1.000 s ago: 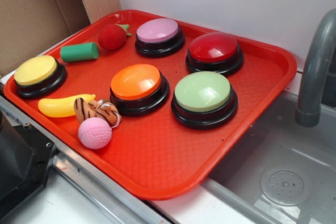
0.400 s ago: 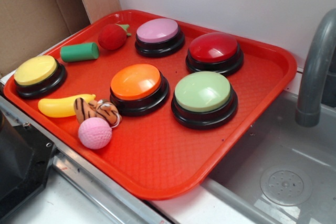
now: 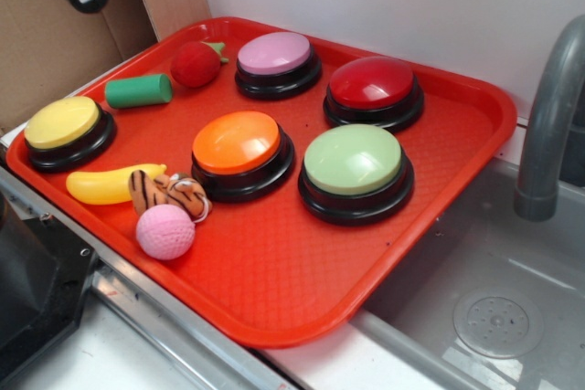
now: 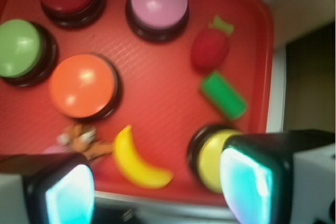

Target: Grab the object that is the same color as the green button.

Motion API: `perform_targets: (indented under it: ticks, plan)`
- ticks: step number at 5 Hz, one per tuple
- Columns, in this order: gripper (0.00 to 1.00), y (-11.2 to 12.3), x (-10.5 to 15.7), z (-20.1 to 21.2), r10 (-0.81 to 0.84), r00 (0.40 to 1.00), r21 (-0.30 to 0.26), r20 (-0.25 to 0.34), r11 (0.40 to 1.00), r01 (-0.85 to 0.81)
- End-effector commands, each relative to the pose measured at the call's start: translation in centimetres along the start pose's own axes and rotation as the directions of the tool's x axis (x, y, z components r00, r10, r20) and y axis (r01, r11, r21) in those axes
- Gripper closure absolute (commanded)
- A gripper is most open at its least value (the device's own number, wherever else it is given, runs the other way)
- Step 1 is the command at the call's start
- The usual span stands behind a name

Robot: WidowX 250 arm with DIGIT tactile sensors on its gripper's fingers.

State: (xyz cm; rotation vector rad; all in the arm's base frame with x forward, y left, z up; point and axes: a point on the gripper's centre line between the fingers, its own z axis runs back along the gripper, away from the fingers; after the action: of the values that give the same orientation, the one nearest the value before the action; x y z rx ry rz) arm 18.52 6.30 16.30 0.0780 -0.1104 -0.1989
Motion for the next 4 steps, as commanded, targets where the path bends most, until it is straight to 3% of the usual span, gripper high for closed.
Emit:
perform_targets:
  ticks: [1, 2, 3, 4]
  plan:
    - [0.00, 3.6, 2.5, -5.1, -0.151, 0.989, 0.066, 0.008, 0.987, 0.150]
    - [0.00, 4.8, 3.4, -7.7, -0.198, 0.980, 0.087, -0.003, 0.976, 0.198]
    - [0.00, 5.8, 3.9, -9.7, -0.230, 0.973, 0.053, 0.022, 0.972, 0.229]
    - [0.00, 6.3, 4.1, -11.7, -0.322, 0.946, 0.055, -0.014, 0.945, 0.323]
